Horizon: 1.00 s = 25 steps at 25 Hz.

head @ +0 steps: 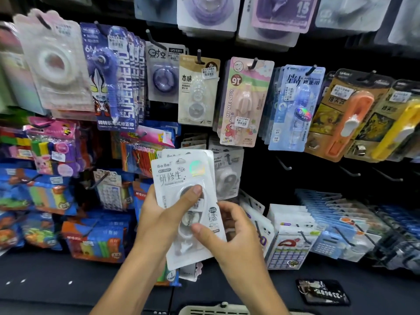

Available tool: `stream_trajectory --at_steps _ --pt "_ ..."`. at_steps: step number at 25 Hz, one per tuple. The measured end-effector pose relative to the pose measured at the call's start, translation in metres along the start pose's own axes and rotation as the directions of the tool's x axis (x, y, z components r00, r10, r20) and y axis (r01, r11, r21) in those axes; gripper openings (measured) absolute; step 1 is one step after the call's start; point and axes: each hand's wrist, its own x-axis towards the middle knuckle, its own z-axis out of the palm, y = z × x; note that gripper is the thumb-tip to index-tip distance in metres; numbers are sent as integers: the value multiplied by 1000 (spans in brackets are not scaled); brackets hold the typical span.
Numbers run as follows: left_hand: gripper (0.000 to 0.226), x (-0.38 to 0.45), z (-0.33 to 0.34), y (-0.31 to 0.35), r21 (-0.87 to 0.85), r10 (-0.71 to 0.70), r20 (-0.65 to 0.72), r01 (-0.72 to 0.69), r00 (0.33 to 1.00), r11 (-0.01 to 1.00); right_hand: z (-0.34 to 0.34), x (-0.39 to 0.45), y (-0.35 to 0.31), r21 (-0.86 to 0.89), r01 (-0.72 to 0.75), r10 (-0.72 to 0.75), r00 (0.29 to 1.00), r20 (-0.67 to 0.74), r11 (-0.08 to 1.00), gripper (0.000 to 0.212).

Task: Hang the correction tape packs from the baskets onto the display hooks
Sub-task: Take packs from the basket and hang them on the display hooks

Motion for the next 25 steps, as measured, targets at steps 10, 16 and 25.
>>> stream_trajectory --at_steps 10,16,25 --pt "52 -3 -19 9 39 -29 23 28 999 999 -39 16 0 351 -256 311 944 -112 901 21" --pt "57 2 -25 16 49 65 -59 -62 996 997 -35 27 21 223 -272 322 919 -229 936 17" --pt "51 2 -10 6 112 89 -14 -87 996 990 -21 15 20 231 -185 231 954 -192 955 42"
